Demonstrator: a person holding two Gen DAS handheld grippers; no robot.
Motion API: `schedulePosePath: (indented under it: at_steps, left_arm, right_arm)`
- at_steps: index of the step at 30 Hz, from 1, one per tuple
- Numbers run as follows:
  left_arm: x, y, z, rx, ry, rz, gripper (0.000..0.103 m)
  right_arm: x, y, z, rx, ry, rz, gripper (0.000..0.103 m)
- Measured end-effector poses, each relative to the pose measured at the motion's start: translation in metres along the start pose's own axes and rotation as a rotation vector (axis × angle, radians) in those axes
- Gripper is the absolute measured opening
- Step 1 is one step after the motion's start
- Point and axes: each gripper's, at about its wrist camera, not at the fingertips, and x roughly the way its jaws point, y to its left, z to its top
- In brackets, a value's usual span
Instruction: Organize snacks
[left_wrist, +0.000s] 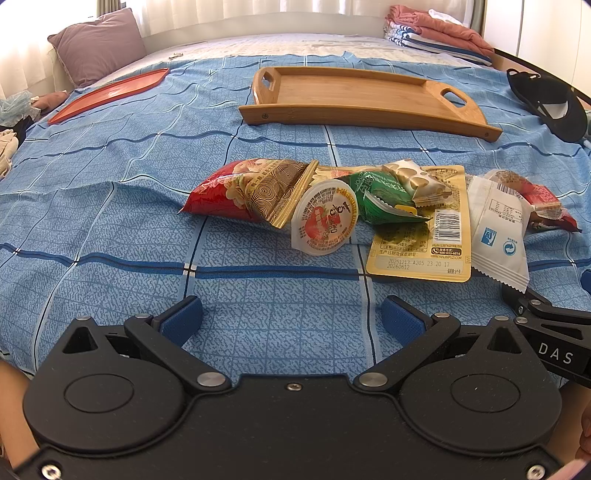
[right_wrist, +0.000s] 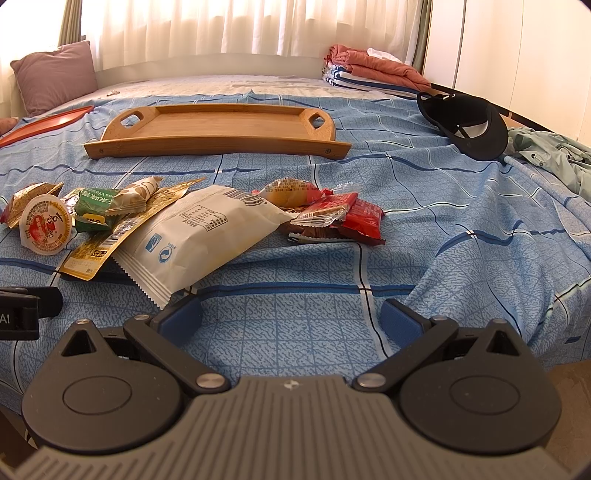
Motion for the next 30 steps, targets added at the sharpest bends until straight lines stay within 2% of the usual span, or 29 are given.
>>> schedulePosePath:
  at_steps: [13,23,30]
  left_arm:
    - [-0.002,-0.001,0.002,0.008,-0.006,0.004,0.103]
    - [0.002,0.007,-0.003,0.026,-0.023,-0.031,0.103]
    - [0.002,0.007,-0.009,0.072,-0.078,-0.042,0.103]
  right_arm:
    - [0.000,0.004,-0.002,-0.020,-0.011,-0.018,0.103]
    - [0.000,0.004,-0.001,-0.027,-0.015,-0.022,0.103]
    - [-0.002,0.015,-0.011,-0.058,-0.081,-0.080,0.103]
